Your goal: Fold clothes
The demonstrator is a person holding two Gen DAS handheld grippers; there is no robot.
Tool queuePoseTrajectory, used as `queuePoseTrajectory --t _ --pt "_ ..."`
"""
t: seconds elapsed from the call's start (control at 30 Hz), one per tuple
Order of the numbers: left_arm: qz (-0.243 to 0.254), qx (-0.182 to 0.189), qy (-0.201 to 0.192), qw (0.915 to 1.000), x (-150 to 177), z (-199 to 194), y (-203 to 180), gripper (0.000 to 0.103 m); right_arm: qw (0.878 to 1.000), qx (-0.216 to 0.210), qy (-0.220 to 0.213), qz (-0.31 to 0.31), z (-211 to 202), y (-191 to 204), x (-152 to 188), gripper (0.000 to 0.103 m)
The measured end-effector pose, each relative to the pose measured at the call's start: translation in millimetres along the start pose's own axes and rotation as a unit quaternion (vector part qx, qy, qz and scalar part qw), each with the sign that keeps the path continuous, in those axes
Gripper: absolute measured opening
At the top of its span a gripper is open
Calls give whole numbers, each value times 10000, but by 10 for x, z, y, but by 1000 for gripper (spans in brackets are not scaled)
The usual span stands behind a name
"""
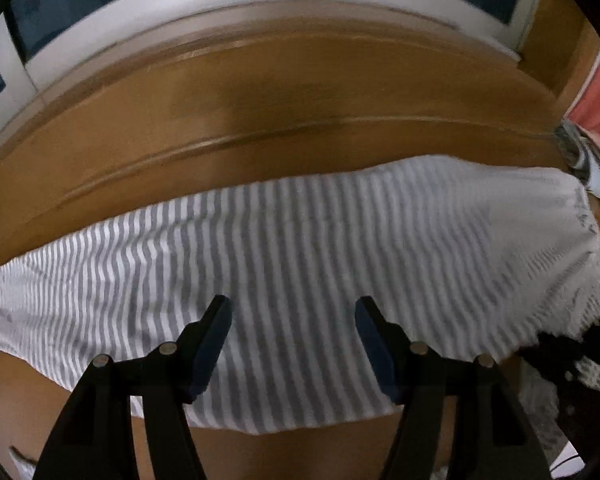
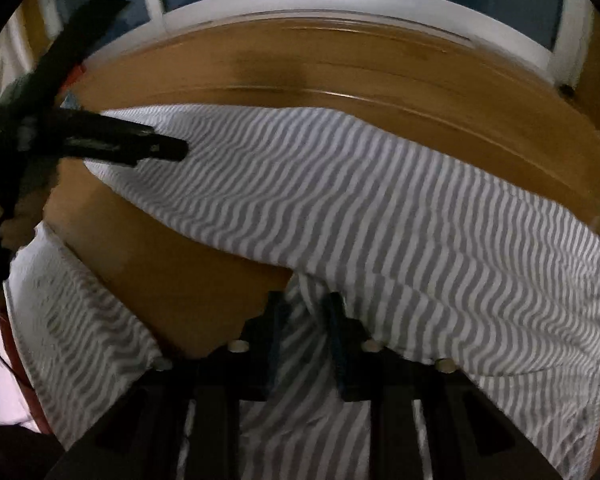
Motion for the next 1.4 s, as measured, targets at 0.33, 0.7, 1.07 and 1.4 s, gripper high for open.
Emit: queuePoseTrajectory --t 0.33,0.7,1.07,1.4 --pt "-108 -80 -124 9998 314 431 113 66 9849 -184 566 -1626 -175 240 433 8" --pt "-914 -964 -462 9901 806 519 1149 65 9948 -326 -739 624 -627 -636 -287 44" --pt "-2218 -1595 -78 9619 1649 1154 2374 67 9587 1541 -283 2374 -69 -2136 -21 39" --pt "-2343 -1275 -322 9632 2064 1344 2432 71 9502 1683 -418 2590 -238 -2126 -70 40"
Point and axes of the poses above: each gripper's, at about its wrist camera, not at the fingertips, and z roughly the way its jaws point, y to its left, x to its underside, the point moved 10 cm from there along z, roughly the way its jaws point, and after that the axes turned 5 degrees about z, right-handed, at the moved point
